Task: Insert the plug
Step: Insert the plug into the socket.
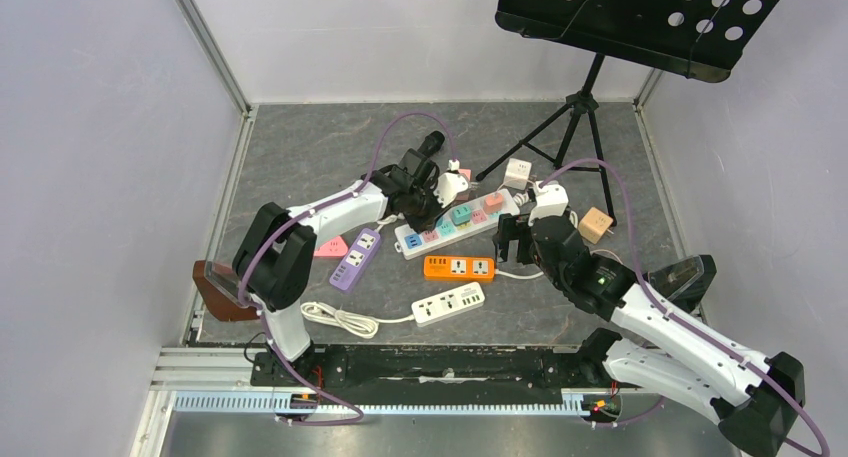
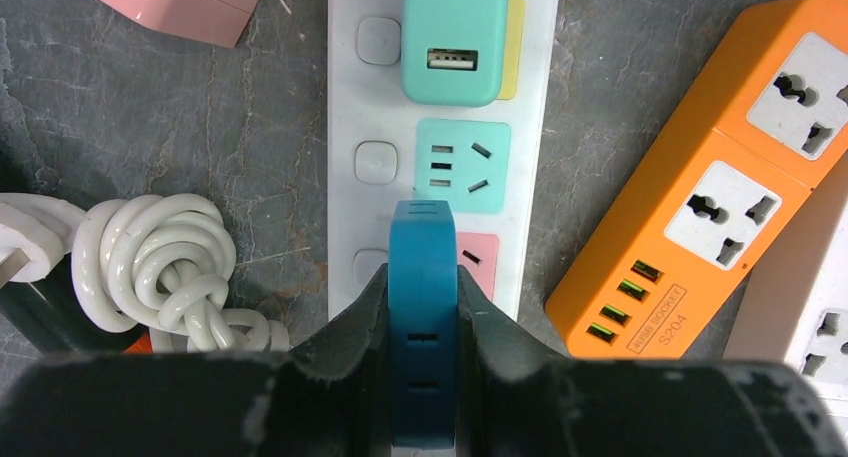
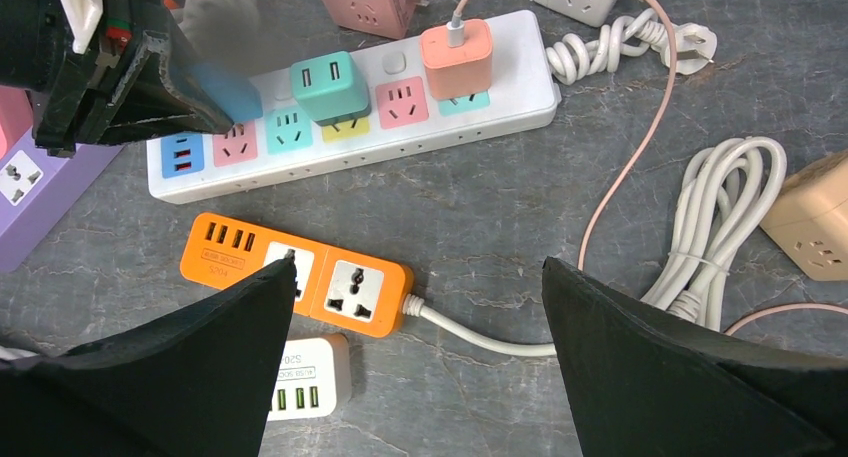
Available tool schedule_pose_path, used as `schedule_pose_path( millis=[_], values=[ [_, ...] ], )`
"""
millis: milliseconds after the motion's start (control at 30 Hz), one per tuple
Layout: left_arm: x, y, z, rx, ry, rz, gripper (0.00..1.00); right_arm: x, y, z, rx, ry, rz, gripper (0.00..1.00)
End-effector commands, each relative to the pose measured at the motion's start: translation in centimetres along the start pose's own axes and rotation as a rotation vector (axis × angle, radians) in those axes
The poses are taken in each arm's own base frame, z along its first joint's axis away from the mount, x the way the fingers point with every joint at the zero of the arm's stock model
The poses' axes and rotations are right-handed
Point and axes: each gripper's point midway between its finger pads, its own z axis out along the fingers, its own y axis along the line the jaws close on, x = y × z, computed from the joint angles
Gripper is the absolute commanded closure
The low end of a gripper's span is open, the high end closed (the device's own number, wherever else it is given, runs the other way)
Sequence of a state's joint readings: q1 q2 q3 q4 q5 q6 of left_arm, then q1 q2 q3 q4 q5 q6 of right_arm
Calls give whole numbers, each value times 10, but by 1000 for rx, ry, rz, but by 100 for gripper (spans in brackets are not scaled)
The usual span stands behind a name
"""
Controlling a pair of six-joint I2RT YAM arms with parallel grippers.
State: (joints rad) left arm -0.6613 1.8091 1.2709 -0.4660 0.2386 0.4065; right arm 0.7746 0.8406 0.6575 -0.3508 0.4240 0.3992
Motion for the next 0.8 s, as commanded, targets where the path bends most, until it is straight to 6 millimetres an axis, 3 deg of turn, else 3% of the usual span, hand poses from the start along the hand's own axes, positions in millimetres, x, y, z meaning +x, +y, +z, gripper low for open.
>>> schedule_pose_path(
  millis=[0, 367, 767],
  values=[
    [17, -9, 4, 24, 65, -46, 98, -10, 3, 2, -8, -37, 8, 6],
    [49, -12, 24, -1, 137, -27, 98, -12, -1, 1, 1, -47, 12, 6],
    [47, -25, 12, -2, 74, -149, 98, -9, -1, 1, -5, -41, 14, 6]
  ],
)
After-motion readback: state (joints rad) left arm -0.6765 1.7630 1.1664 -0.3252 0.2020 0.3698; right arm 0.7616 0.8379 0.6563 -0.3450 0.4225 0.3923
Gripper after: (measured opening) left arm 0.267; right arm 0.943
